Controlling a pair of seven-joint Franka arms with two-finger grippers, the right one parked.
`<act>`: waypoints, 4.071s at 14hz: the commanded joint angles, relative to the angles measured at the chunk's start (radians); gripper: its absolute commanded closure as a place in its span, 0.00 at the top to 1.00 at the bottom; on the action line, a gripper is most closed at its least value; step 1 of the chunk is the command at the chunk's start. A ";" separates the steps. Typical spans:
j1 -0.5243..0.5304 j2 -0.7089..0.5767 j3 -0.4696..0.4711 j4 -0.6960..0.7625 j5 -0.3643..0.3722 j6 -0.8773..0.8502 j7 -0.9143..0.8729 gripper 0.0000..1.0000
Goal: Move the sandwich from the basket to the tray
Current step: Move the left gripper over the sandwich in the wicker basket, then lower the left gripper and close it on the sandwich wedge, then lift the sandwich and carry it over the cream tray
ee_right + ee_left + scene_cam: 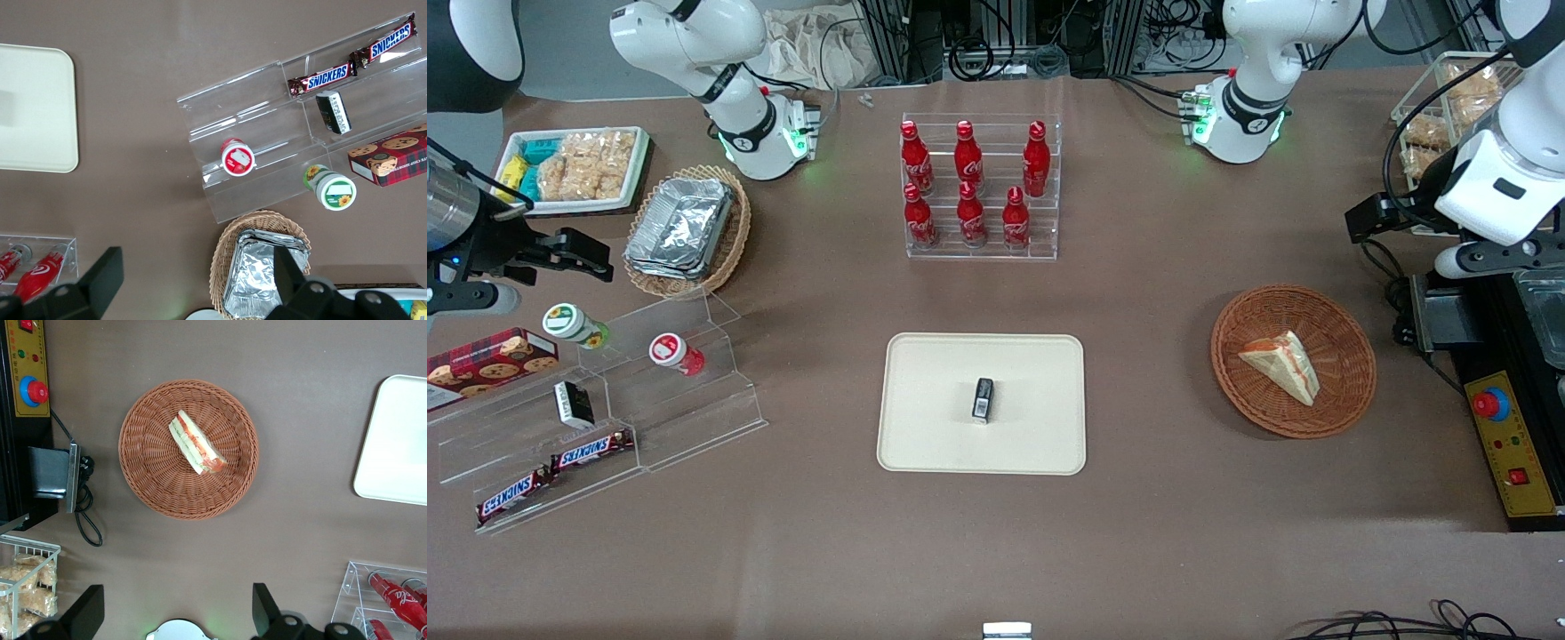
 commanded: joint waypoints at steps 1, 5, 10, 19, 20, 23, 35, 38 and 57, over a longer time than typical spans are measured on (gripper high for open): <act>-0.019 0.007 0.016 0.023 -0.014 -0.016 0.011 0.99; -0.011 0.031 0.017 0.014 -0.023 -0.011 -0.018 0.99; -0.006 0.015 0.042 -0.287 -0.038 0.287 -0.179 0.99; -0.002 0.177 0.060 -0.632 -0.038 0.916 -0.506 0.99; -0.002 0.212 0.060 -0.635 -0.038 0.958 -0.532 0.99; 0.000 0.278 0.062 -0.633 -0.035 0.980 -0.548 0.99; -0.042 0.143 0.006 -0.363 -0.046 0.543 -0.540 0.00; -0.065 0.174 -0.120 -0.247 -0.046 0.452 -0.548 0.00; -0.174 0.677 -0.340 -0.179 0.350 1.055 -0.519 0.00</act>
